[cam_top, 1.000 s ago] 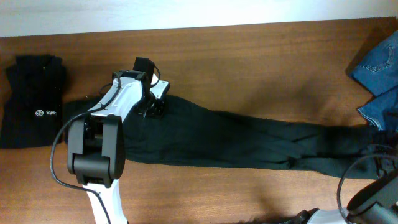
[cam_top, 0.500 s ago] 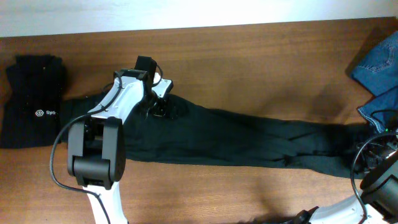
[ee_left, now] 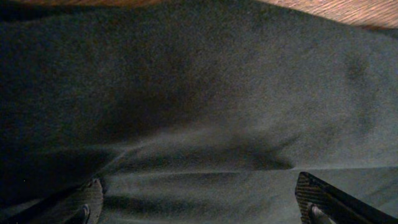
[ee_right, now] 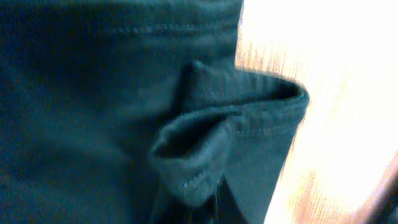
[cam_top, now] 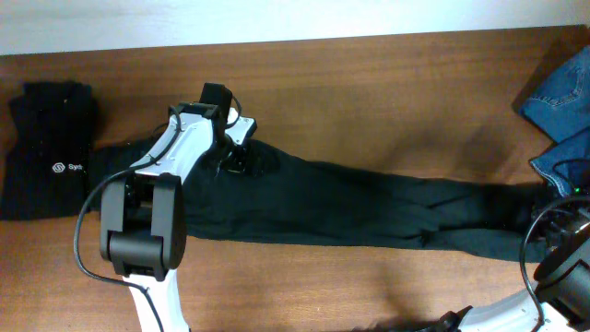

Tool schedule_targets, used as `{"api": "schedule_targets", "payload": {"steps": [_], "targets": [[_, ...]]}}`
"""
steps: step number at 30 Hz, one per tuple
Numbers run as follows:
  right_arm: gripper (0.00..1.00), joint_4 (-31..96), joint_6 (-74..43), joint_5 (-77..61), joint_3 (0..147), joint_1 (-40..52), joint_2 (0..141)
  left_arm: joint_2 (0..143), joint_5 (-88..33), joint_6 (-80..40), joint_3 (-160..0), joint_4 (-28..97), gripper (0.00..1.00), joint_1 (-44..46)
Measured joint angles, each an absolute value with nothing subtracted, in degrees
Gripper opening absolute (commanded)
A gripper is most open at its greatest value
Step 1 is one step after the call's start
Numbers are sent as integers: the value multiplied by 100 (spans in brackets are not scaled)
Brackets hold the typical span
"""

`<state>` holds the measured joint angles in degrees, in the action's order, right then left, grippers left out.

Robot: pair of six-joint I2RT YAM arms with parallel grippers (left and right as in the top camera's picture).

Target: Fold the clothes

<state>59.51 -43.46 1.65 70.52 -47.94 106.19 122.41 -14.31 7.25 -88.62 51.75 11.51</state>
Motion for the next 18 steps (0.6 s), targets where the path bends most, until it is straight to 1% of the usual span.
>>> {"api": "schedule_targets", "payload": {"steps": [9, 18], "targets": [[4, 6390, -4331, 84, 7994, -4790, 10619, 12241, -1431, 725, -8862, 5175, 100, 1151], [4, 6281, -4066, -307, 9288, -4462, 10621, 12241, -1433, 725, -8862, 5175, 100, 1151]]}}
